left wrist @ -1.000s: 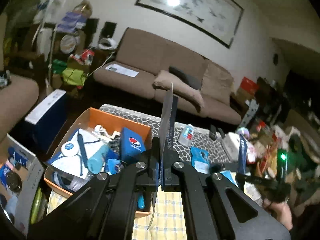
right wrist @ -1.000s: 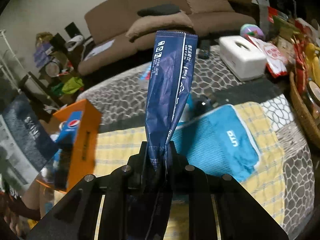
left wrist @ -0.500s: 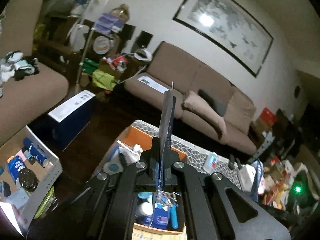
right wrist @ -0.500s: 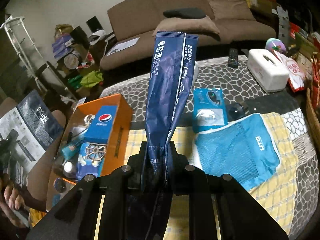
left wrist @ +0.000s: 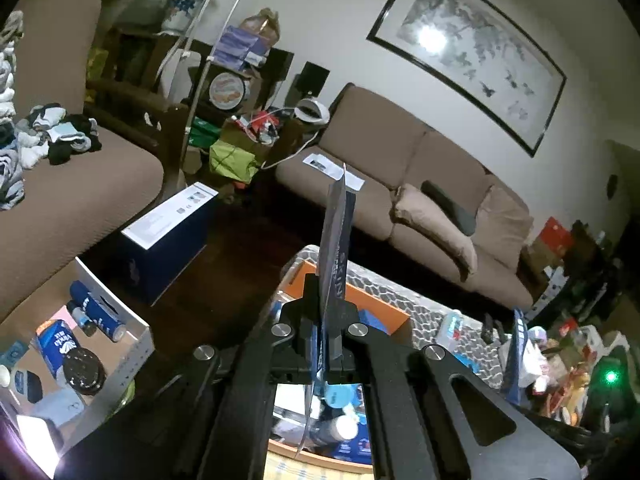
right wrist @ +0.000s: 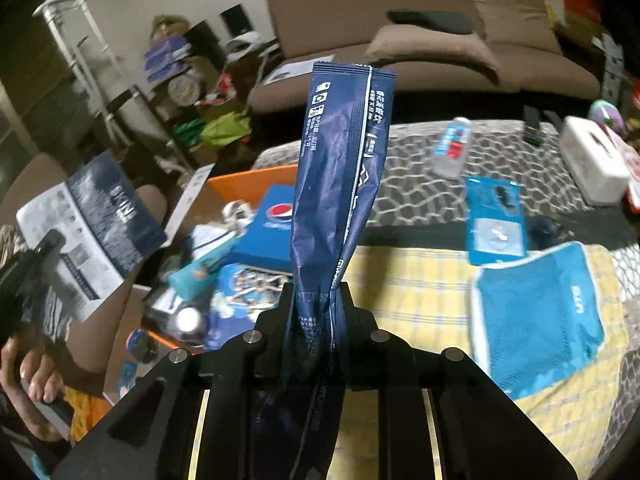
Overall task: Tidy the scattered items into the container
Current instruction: 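Carry the mask sheet with the left gripper and sachet with the right gripper toward the box, then release the mask sheet from the left gripper into the box while the right gripper holds the sachet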
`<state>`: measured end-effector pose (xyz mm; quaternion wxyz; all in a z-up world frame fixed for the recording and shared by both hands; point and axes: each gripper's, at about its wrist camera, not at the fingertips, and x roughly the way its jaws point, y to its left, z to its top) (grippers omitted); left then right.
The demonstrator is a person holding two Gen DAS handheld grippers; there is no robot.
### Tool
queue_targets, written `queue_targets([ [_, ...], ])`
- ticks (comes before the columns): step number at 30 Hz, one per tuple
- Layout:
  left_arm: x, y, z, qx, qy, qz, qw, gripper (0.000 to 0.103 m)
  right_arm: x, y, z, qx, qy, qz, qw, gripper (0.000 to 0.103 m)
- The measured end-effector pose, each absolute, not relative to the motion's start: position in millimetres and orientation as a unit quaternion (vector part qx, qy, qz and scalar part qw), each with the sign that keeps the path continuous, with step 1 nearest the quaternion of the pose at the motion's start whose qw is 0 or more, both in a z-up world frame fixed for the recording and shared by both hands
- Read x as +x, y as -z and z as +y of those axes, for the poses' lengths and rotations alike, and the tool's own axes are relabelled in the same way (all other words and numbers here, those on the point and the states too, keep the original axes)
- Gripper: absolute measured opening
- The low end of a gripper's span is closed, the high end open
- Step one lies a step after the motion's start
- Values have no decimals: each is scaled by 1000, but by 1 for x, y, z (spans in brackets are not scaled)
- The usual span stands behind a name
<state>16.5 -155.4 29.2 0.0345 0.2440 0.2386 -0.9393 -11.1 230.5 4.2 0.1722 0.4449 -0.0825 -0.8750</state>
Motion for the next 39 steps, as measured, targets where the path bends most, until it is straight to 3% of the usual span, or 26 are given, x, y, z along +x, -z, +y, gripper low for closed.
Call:
queue_targets([
  [8,20,-31,-158,224,960,139,95,1,-12,7,181,455,862,-71,211,18],
  [18,5,-19,-142,243,959,108,101,1,-6,12,153,460,853,-58,238,18],
  [25,-15,-6,-111,259,958,46,115,1,-6,13,165,461,852,-75,236,18],
  [39,-54,34,-28,338,940,-10,38,7,-7,18,191,468,848,-93,229,18],
])
